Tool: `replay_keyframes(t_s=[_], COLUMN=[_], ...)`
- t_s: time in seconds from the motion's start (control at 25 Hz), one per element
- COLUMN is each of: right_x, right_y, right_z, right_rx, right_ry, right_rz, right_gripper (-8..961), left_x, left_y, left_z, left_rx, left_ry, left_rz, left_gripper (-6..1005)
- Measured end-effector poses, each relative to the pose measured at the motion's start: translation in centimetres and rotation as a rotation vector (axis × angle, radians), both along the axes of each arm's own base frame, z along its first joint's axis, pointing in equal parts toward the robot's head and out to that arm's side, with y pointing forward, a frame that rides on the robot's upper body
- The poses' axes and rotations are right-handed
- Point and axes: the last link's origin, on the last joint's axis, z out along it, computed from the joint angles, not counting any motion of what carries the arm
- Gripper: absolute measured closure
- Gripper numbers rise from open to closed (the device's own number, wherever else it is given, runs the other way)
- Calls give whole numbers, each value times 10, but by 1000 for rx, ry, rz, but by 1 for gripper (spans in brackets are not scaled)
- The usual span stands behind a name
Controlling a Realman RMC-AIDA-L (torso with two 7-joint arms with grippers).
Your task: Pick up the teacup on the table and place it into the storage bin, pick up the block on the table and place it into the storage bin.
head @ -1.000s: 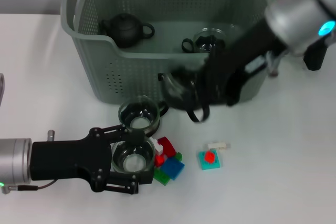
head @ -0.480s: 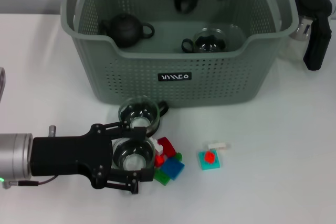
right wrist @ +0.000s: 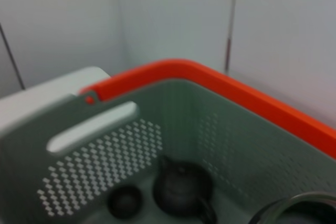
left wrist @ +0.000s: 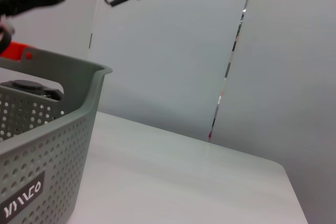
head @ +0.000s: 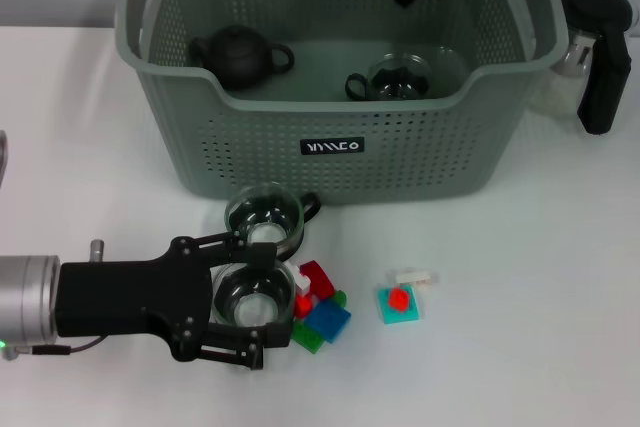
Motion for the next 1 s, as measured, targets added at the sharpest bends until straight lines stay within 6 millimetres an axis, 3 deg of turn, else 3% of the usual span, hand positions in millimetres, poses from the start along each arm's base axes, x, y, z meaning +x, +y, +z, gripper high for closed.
replay_keyframes(t_s=[0.44, 1.0], right_x=[15, 18], right_y=[2, -6], right_z=[-38, -56], right_rx=[-3, -51], right_ry=[-168, -213], right_rz=[-49, -39], right_gripper=[897, 896], left_x=[1, 0], left_y=[1, -1], left_z=[0, -2], left_rx=[0, -2], left_ry=[1, -1], left_rz=[-2, 3], left_gripper=[130, 131])
